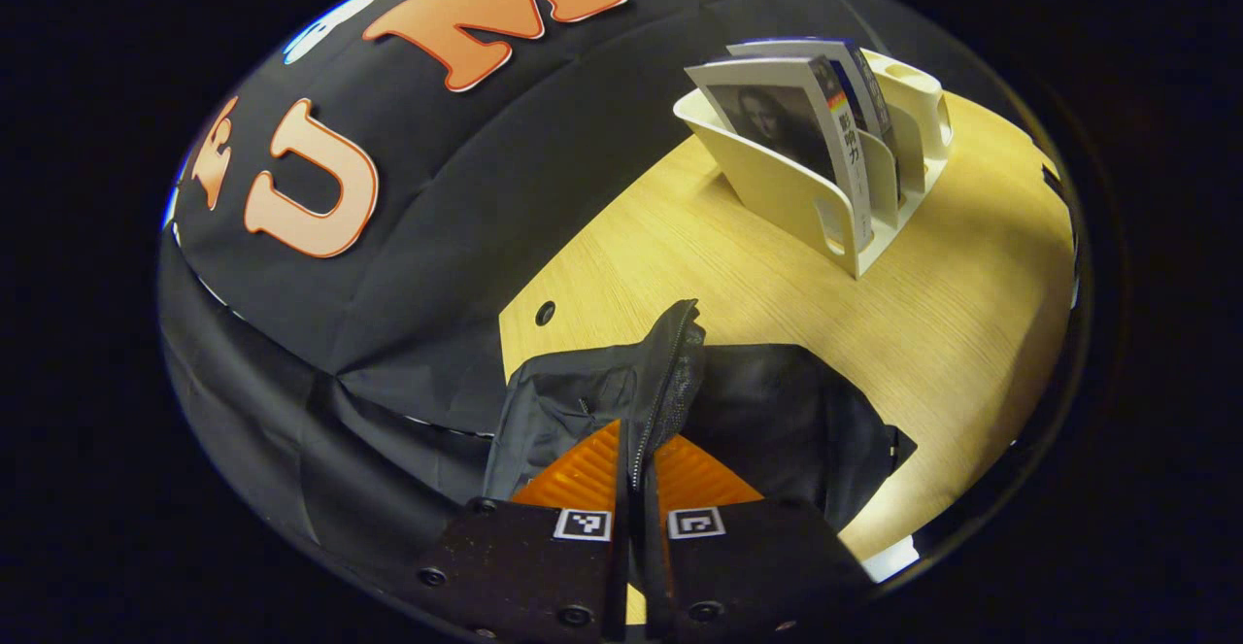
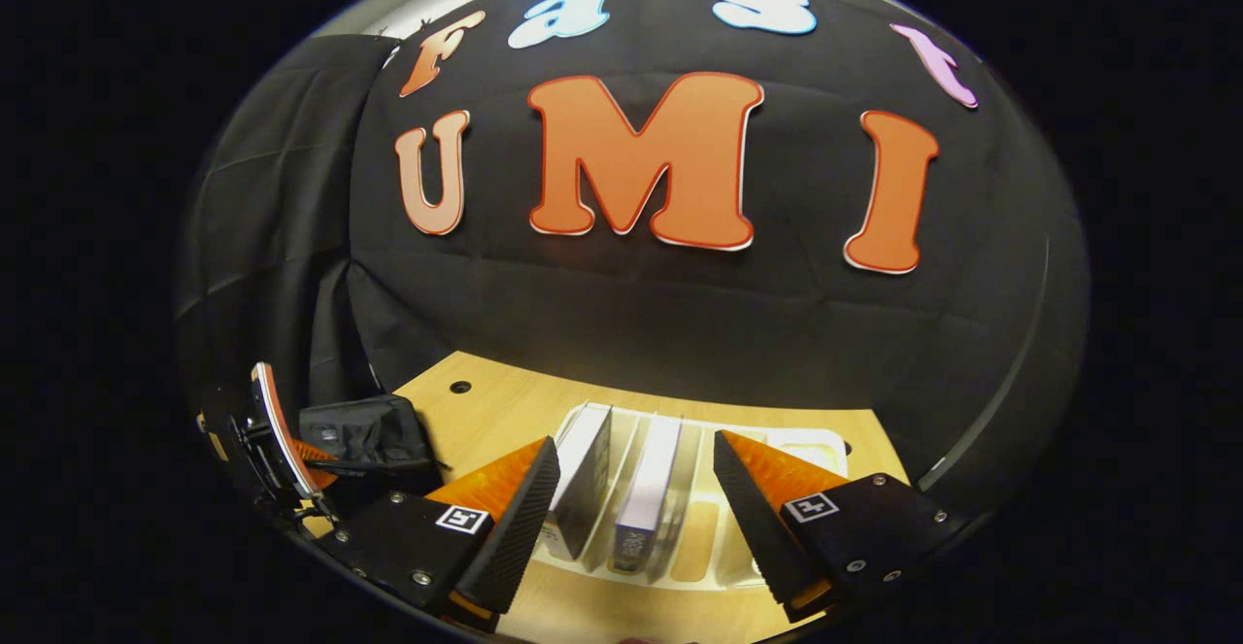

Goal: Open the schoolbag, grab two books from the bookshelf and put them into the schoolbag.

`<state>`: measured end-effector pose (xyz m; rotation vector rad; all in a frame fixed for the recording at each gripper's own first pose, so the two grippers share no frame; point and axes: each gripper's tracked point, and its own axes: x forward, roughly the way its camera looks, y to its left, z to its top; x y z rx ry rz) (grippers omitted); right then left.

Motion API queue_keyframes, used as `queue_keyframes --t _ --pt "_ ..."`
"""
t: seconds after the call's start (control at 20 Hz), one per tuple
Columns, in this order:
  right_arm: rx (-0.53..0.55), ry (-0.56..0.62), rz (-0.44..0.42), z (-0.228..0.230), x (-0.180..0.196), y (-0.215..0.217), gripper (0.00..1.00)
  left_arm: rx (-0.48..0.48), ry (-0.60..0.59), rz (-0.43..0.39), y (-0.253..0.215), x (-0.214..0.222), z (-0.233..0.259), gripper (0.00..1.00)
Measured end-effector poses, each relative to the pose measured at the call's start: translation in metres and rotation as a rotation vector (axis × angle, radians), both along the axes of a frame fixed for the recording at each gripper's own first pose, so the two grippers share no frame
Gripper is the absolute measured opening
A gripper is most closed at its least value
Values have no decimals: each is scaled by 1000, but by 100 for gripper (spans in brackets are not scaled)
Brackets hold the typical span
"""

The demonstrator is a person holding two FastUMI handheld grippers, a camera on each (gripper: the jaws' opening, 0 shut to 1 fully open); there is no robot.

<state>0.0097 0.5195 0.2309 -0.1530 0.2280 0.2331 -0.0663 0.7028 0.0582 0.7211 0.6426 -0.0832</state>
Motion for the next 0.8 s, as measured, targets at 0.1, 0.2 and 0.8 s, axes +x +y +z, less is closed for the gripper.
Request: queue_keyframes --t 0.1,0.2,0.8 --pt "13 22 -2 5 9 16 94 -22 10 -32 6 0 13 7" --pt "0 50 -4 6 20 29 94 -49 24 -55 13 2 23 5" --pt "-116 386 -62 -32 55 72 95 -356 145 -94 53 16 72 6"
